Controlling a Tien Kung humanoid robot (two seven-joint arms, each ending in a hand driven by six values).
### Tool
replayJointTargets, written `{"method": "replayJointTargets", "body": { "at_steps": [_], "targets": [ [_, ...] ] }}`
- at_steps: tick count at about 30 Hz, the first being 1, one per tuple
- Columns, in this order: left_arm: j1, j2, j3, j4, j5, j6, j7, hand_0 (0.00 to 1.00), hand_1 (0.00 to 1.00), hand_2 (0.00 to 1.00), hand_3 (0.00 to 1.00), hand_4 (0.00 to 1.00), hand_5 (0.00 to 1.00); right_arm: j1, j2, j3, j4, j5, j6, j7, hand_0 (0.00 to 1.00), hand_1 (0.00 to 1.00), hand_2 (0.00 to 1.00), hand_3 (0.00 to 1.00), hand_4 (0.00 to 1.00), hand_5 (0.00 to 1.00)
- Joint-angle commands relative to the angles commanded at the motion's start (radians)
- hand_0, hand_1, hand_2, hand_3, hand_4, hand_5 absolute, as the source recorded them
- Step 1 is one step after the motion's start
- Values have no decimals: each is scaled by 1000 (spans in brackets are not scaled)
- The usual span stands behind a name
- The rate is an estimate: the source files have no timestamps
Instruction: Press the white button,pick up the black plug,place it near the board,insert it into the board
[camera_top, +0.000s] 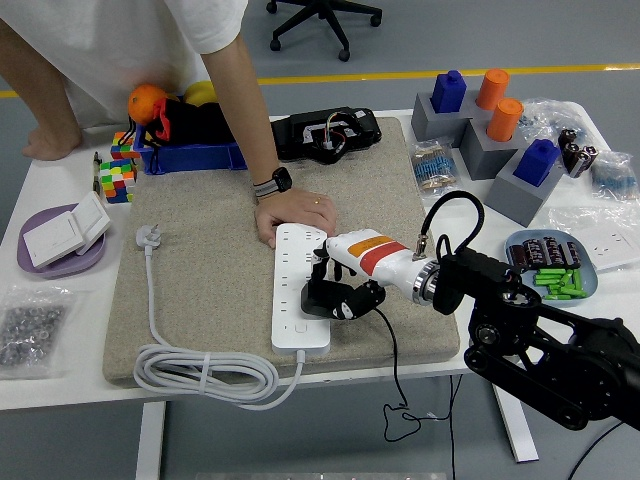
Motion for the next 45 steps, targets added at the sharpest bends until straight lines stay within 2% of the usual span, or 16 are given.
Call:
{"method": "replayJointTargets", "body": {
  "at_steps": [29, 32, 33, 38, 39, 44, 45],
  "targets": [
    [1, -1, -4, 0, 3, 0, 1, 833, 800, 779, 803, 602, 498, 39, 25, -20, -17, -1, -79, 98, 370, 422, 483, 636, 898, 107],
    [1, -2, 2, 0, -3, 0, 0, 833, 800, 779, 803, 602, 498, 29, 24, -5, -2, -2, -84, 103, 370, 422, 483, 636, 898, 107],
    [1, -2, 1, 0, -3, 0, -1, 833, 799, 778, 803, 602, 498, 25, 23, 1, 2, -3, -85, 105, 440, 458, 498, 635, 892, 99],
    [6, -1, -2, 0, 3, 0, 2, 833, 799, 778, 803, 602, 498, -17, 8, 61, 63, -8, -104, 139, 440, 458, 498, 635, 892, 99],
    [6, -1, -3, 0, 4, 0, 2, 833, 800, 779, 803, 602, 499, -25, 4, 71, 73, -9, -106, 143, 483, 469, 494, 586, 880, 102],
    [10, 1, -3, 0, 5, 0, 2, 833, 800, 779, 803, 602, 499, -72, -18, 112, 123, -11, -111, 153, 483, 469, 494, 586, 880, 102],
    [10, 1, -4, 0, 7, 0, 2, 833, 800, 779, 804, 602, 499, -78, -21, 114, 128, -11, -112, 153, 464, 445, 468, 534, 876, 93]
  ]
}}
